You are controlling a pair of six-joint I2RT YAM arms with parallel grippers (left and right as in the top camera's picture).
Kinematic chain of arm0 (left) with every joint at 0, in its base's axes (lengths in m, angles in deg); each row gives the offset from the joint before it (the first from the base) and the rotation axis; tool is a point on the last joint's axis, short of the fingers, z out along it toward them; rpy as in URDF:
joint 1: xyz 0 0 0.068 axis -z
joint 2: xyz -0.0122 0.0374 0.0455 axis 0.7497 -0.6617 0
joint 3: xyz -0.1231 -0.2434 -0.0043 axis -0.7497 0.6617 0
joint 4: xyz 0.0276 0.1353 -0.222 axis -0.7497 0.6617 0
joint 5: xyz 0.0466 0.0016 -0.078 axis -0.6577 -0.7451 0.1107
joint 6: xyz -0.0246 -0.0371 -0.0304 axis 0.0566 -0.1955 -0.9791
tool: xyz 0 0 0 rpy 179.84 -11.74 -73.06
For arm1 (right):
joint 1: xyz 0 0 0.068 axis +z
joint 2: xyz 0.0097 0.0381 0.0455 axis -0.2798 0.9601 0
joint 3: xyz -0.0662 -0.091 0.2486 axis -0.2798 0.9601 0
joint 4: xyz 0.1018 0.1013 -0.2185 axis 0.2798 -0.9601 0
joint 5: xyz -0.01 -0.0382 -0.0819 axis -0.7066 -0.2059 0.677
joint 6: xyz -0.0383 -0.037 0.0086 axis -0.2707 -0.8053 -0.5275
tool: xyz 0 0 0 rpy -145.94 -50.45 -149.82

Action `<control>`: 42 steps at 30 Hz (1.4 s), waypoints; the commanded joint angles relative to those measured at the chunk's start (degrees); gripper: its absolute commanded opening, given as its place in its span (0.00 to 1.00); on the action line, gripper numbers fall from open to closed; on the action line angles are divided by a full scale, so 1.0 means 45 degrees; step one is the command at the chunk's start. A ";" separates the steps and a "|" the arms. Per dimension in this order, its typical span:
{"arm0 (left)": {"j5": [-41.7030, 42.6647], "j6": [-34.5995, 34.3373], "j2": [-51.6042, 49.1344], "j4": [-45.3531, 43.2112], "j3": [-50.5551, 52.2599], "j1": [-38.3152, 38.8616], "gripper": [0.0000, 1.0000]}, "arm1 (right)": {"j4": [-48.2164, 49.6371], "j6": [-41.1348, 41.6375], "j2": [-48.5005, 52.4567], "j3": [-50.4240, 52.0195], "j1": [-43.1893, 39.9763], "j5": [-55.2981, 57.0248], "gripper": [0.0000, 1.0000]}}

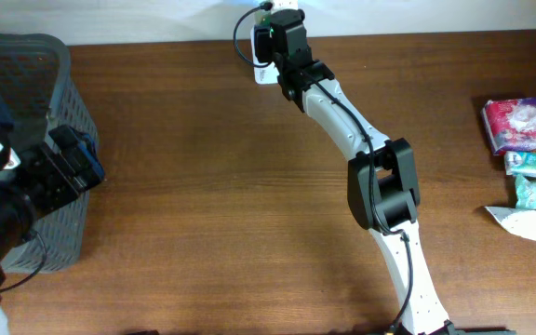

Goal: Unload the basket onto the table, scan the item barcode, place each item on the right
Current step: 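Carry the jar right and set it beside the pink tissue pack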

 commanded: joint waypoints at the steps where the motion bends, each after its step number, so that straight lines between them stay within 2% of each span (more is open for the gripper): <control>1: 0.0092 -0.0126 0.0005 0.0005 0.0015 -0.0083 0.99 | -0.0398 -0.0015 -0.1472 -0.0325 -0.0170 0.0257 0.60; 4: 0.0092 -0.0126 0.0010 0.0005 0.0015 -0.0083 0.99 | -0.1583 0.0763 -0.2346 -0.0325 -0.0583 0.0243 0.60; 10: 0.0092 -0.0126 0.0005 0.0005 0.0015 -0.0083 0.99 | -0.6241 0.1273 -0.4007 -0.0330 -0.2778 0.0243 0.60; 13: 0.0092 -0.0126 0.0005 0.0005 0.0015 -0.0083 0.99 | -0.8981 0.1273 -0.4075 -0.0325 -0.4133 0.0243 0.59; 16: 0.0092 -0.0126 0.0005 0.0005 0.0015 -0.0083 0.99 | -1.1657 0.1520 -0.3993 -0.0316 -0.5503 0.0243 0.54; 20: 0.0092 -0.0126 0.0005 0.0005 0.0015 -0.0083 0.99 | -1.3687 0.1603 -0.3881 -0.0316 -0.6902 0.0243 0.55; 23: 0.0092 -0.0131 0.0005 0.0005 0.0015 -0.0083 0.99 | -1.4513 0.1603 -0.3696 -0.0311 -0.7883 0.0194 0.56; 25: 0.0092 -0.0126 0.0005 0.0005 0.0015 -0.0083 0.99 | -1.5018 0.1603 -0.3531 -0.0189 -0.8485 0.0185 0.63; 28: 0.0092 -0.0126 0.0005 0.0005 0.0015 -0.0083 0.99 | -1.5144 0.1603 -0.3434 0.0359 -0.8990 0.0151 0.66; 31: 0.0092 -0.0126 0.0005 0.0005 0.0015 -0.0083 0.99 | -1.4863 0.1603 -0.3429 0.1433 -0.9296 0.0151 0.68; 33: 0.0092 -0.0126 0.0005 0.0005 0.0015 -0.0083 0.99 | -1.4498 0.1603 -0.3429 0.2103 -0.9389 0.0155 0.77; 36: 0.0092 -0.0126 0.0005 0.0005 0.0015 -0.0083 0.99 | -1.3561 0.1603 -0.3429 0.3070 -0.9593 0.0170 0.79; 42: 0.0092 -0.0126 0.0005 0.0005 0.0015 -0.0083 0.99 | -1.3396 0.1598 -0.3580 0.2555 -0.9879 0.0243 0.89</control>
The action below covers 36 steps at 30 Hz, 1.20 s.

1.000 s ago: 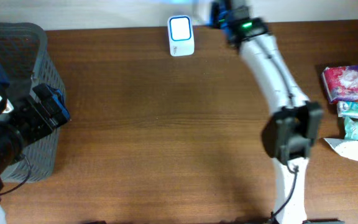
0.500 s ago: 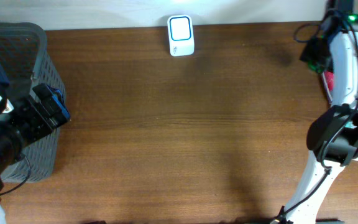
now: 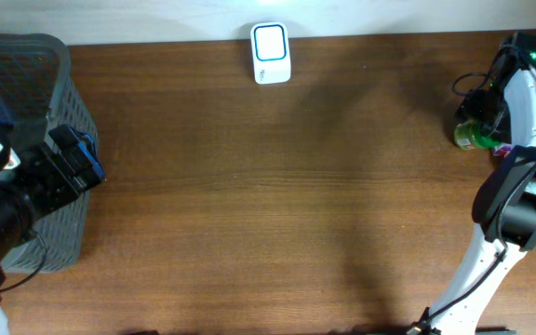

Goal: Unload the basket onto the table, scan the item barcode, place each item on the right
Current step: 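Carry the jar right and set it beside the pink tissue pack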

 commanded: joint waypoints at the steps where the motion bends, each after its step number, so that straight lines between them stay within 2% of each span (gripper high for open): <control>1: 0.0092 -0.0126 0.0005 0.0005 0.0015 -0.0083 0.99 | -0.0374 0.0117 -0.0146 -0.0709 -0.0170 0.0015 0.91; 8: 0.0092 -0.0126 0.0005 0.0005 0.0015 -0.0083 0.99 | -0.1175 0.0126 -0.2059 -0.2225 0.0092 -0.0029 0.95; 15: 0.0092 -0.0126 0.0005 0.0005 0.0015 -0.0083 0.99 | -0.2108 0.0126 -0.6280 -0.2234 0.0991 -0.2346 0.99; 18: 0.0092 -0.0126 0.0005 0.0005 0.0015 -0.0083 0.99 | -0.3376 0.0126 -0.8354 -0.2234 0.1865 -0.2336 0.99; 25: 0.0092 -0.0126 0.0005 0.0005 0.0015 -0.0083 0.99 | -0.6314 0.0495 -1.0627 -0.2011 0.4449 -0.2317 0.99; 30: 0.0092 -0.0126 0.0005 0.0005 0.0015 -0.0083 0.99 | -0.6377 0.0510 -1.2857 0.0724 0.6377 -0.1977 0.99; 36: 0.0092 -0.0126 0.0010 0.0005 0.0015 -0.0083 0.99 | -0.6489 0.1171 -1.5256 0.4857 0.7096 -0.2613 0.99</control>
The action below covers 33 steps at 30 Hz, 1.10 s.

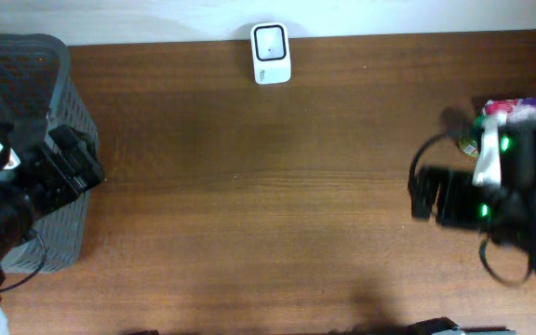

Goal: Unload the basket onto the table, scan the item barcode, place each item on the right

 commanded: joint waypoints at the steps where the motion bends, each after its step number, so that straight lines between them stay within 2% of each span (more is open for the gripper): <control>1: 0.0092 -0.0126 0.0005 0.0005 0.0015 -0.0083 0.99 | -0.0228 0.0442 -0.0831 0.1826 0.0141 -0.0656 0.99; 7: 0.0092 -0.0126 0.0010 0.0005 0.0015 -0.0083 0.99 | -0.0398 0.0442 -0.0733 0.3371 0.0141 -0.1302 0.99; 15: 0.0092 -0.0126 0.0005 0.0005 0.0015 -0.0083 0.99 | -0.0491 0.0393 0.0743 0.3478 0.0141 -0.1253 0.99; 21: 0.0092 -0.0126 0.0005 0.0005 0.0015 -0.0083 0.99 | 0.0335 0.0340 0.0899 0.3609 0.0141 -0.1200 0.99; 27: 0.0092 -0.0126 0.0010 0.0005 0.0015 -0.0083 0.99 | 0.2623 -0.0738 -0.0515 0.5212 0.0141 -0.1112 0.99; 33: 0.0092 -0.0126 0.0005 0.0005 0.0015 -0.0083 0.99 | 0.6625 -0.1962 -0.3628 0.9165 0.0141 -0.1185 0.99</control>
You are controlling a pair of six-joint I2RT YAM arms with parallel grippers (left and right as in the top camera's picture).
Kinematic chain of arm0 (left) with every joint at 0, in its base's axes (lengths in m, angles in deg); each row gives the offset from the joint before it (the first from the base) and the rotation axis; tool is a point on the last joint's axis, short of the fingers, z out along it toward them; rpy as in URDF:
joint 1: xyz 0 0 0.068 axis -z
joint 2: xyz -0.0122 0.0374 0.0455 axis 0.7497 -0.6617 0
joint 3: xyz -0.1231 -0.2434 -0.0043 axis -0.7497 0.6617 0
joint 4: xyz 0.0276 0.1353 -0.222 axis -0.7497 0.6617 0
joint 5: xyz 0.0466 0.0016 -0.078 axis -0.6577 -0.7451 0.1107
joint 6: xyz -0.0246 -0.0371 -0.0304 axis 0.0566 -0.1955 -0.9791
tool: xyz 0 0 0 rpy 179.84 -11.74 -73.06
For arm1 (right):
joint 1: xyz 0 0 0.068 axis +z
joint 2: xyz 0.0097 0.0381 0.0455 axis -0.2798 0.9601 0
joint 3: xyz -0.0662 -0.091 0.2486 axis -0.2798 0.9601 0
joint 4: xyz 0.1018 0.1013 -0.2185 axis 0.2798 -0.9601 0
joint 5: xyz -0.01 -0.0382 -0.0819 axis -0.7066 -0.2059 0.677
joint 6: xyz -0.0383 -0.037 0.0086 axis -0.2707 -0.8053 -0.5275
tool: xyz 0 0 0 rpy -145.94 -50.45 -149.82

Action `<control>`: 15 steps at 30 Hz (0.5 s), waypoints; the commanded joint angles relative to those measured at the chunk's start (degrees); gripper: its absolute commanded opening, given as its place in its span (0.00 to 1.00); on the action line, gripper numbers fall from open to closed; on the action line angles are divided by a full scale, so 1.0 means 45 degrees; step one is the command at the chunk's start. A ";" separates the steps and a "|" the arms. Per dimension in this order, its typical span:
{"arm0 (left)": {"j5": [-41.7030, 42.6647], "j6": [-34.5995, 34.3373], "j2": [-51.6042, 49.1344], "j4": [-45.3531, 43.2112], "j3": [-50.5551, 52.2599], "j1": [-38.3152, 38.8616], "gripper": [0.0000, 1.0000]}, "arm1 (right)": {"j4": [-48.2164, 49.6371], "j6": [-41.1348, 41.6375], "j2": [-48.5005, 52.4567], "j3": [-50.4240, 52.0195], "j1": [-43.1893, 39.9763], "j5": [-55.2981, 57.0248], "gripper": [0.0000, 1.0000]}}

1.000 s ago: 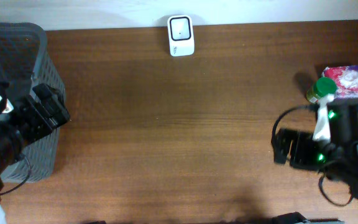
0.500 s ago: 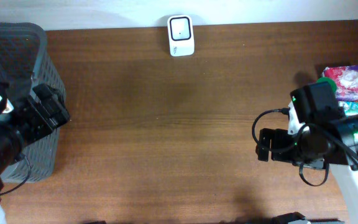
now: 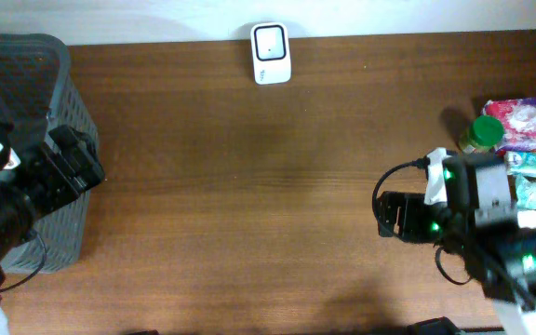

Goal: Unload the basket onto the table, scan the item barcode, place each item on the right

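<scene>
The white barcode scanner (image 3: 270, 53) stands at the table's far edge, with nothing over it. A green-lidded jar (image 3: 482, 133) stands upright at the right, beside a pink packet (image 3: 521, 121). My right gripper (image 3: 391, 216) points left, low over the table at the front right, well apart from the jar. Nothing shows in it, and its jaws are too dark to read. My left gripper (image 3: 74, 166) hangs at the edge of the grey basket (image 3: 35, 65), its jaws not visible.
Teal and white packets lie at the right edge below the pink packet. The right arm's cable loops over the wood beside its wrist. The basket fills the far left corner.
My right arm has moved down and towards the table's front, and its blurred wrist is now sharp. The green-lidded jar stands where it stood. The left arm has not moved.
At first my right arm reached across the table with its gripper over the scanner. Then it was at the pile of items on the right, with the green-lidded jar at its fingers. After that it was clear of the jar, which has stood alone since.
</scene>
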 commanded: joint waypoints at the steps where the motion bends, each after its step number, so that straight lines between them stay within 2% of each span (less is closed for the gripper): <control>1: 0.0092 -0.0126 0.0010 0.0000 0.0015 -0.0083 0.99 | 0.1583 -0.1239 -0.1753 0.2225 0.0092 -0.0034 0.99; 9: 0.0092 -0.0126 0.0010 0.0000 0.0015 -0.0083 0.99 | 0.5076 -0.2123 -0.5756 0.6504 -0.0024 -0.0024 0.99; 15: 0.0092 -0.0126 0.0005 0.0000 0.0015 -0.0083 0.99 | 0.6985 -0.2127 -0.8495 0.8903 -0.1093 -0.0087 0.99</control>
